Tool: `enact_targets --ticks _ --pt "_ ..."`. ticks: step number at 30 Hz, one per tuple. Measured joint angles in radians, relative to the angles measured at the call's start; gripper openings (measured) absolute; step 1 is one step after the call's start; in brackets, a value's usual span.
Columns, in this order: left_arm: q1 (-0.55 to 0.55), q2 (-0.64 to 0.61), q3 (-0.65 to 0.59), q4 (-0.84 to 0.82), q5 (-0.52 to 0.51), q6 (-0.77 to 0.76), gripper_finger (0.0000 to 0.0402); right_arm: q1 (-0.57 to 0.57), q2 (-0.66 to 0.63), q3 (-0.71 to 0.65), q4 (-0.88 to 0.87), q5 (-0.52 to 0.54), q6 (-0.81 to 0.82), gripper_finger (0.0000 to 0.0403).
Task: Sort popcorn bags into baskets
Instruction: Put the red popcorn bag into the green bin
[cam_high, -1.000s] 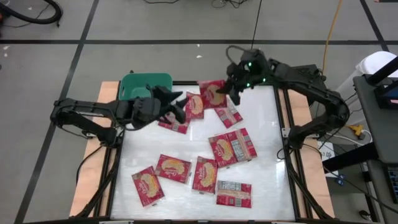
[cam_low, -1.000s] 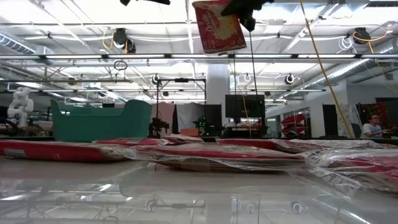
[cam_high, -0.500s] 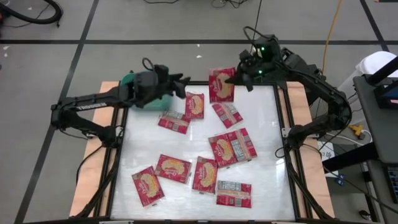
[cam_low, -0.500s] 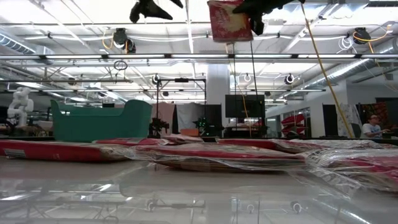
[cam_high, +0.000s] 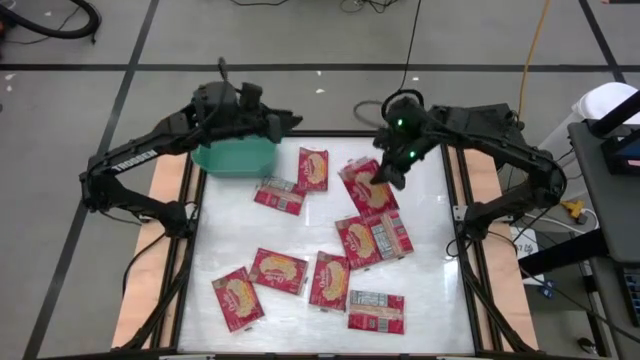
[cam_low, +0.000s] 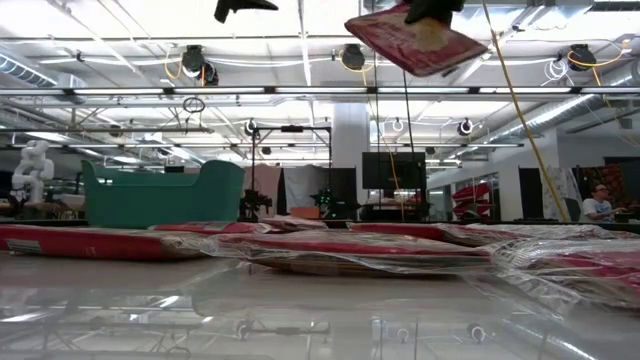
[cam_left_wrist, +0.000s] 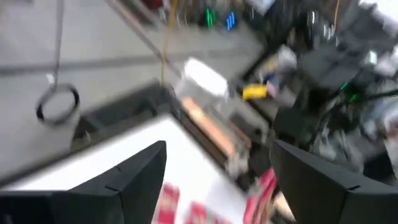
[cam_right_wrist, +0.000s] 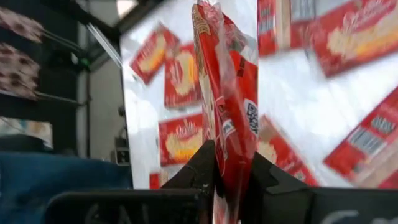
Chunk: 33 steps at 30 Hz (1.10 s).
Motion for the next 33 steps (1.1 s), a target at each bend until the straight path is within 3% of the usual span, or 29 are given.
enact_targets --ticks 5,17,23,33 --pt "-0.032 0.0 0.002 -0.105 0.114 -0.015 0.0258 0.088 0.0 0.0 -0.006 0.02 0.053 0.0023" --pt "-0.174 0.0 0.002 -0.128 0.121 0.077 0.0208 0.256 0.042 0.0 0.039 0.001 0.27 0.0023" --pt "-0.223 0.046 0.001 -0.137 0.131 0.126 0.0242 0.316 0.086 0.0 0.079 0.032 0.276 0.0023" --pt "-0.276 0.205 0.001 -0.105 0.329 0.082 0.0333 0.309 0.098 0.0 0.143 0.055 0.234 0.0025"
